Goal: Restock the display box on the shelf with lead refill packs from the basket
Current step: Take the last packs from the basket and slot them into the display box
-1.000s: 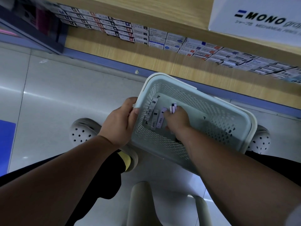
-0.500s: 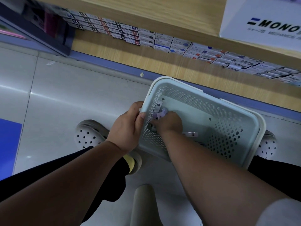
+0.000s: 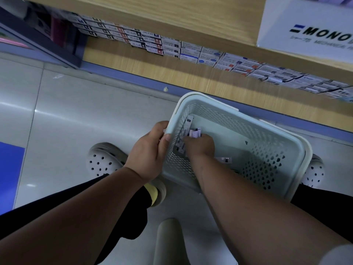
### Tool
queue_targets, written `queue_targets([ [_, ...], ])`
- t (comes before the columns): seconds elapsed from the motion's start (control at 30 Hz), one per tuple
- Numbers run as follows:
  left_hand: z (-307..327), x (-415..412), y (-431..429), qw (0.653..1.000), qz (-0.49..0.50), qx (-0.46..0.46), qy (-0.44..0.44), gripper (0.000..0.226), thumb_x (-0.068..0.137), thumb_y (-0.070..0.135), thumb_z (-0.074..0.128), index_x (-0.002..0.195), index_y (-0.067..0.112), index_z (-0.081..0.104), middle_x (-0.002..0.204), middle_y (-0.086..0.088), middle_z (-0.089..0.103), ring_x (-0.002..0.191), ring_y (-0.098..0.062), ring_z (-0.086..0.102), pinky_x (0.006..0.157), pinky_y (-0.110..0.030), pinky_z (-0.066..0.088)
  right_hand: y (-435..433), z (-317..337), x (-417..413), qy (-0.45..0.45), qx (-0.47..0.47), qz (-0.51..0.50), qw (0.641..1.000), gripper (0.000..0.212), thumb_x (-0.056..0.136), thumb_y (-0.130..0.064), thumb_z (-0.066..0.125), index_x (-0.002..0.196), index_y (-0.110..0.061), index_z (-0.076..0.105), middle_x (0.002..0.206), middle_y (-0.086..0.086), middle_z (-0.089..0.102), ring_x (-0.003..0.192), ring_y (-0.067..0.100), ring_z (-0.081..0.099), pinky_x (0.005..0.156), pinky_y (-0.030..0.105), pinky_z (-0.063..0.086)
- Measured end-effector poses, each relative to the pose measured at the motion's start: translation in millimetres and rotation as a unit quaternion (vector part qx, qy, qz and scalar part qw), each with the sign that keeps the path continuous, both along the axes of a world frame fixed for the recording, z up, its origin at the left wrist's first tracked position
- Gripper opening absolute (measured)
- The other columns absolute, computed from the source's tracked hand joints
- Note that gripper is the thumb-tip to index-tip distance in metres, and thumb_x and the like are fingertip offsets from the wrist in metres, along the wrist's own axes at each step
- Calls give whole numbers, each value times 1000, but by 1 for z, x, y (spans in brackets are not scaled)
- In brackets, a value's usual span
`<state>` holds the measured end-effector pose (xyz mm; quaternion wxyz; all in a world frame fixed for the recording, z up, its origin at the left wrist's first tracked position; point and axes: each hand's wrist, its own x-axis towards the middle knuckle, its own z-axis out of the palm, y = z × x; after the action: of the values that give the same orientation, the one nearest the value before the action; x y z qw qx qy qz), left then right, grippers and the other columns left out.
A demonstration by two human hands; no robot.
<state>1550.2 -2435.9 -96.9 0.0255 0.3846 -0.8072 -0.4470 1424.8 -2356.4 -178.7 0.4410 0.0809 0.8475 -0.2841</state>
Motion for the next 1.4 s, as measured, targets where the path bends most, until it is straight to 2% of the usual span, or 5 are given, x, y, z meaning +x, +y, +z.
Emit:
queue_targets([
  [0.17, -1, 0, 0, 1000, 0, 3, -7, 39, 102, 42, 32, 131, 22, 48, 95, 1, 69, 80, -25, 64, 65, -40, 49, -3, 2, -1, -48, -23, -106, 993, 21, 80, -11, 75, 64, -12, 62, 68, 5, 65, 59, 19, 61, 51, 17, 45],
  [0.63, 1, 0, 2, 1000, 6, 7, 1, 38, 102, 37, 34, 132, 19, 48, 99, 0, 69, 83, -22, 64, 66, -37, 47, -14, -1, 4, -33, -12, -45, 998, 18, 85, -29, 73, 78, -13, 66, 82, 9, 69, 78, 28, 70, 72, 36, 57],
  [0.87, 2, 0, 2, 1000, 6, 15, 2, 43, 100, 44, 32, 133, 21, 47, 98, 0, 69, 84, -23, 65, 67, -42, 51, -19, -5, -2, -81, -23, -77, 993, 26, 83, -28, 76, 97, -7, 75, 85, 11, 71, 70, 24, 67, 65, 29, 49],
  [1.17, 0, 1, 2, 1000, -5, 4, 4, 41, 102, 43, 32, 132, 20, 47, 101, -1, 69, 87, -25, 65, 69, -42, 51, -2, -10, -10, -122, -65, -49, 989, 18, 76, -17, 84, 71, -19, 66, 72, -2, 69, 59, 12, 66, 53, 19, 49],
  [1.4, 0, 3, 1, 1000, -21, -14, -3, 47, 99, 48, 27, 132, 20, 45, 99, -4, 69, 87, -31, 64, 69, -42, 49, 13, 4, -11, -142, -108, -2, 984, 21, 72, -11, 84, 91, -6, 76, 88, 14, 77, 83, 34, 75, 78, 52, 61],
])
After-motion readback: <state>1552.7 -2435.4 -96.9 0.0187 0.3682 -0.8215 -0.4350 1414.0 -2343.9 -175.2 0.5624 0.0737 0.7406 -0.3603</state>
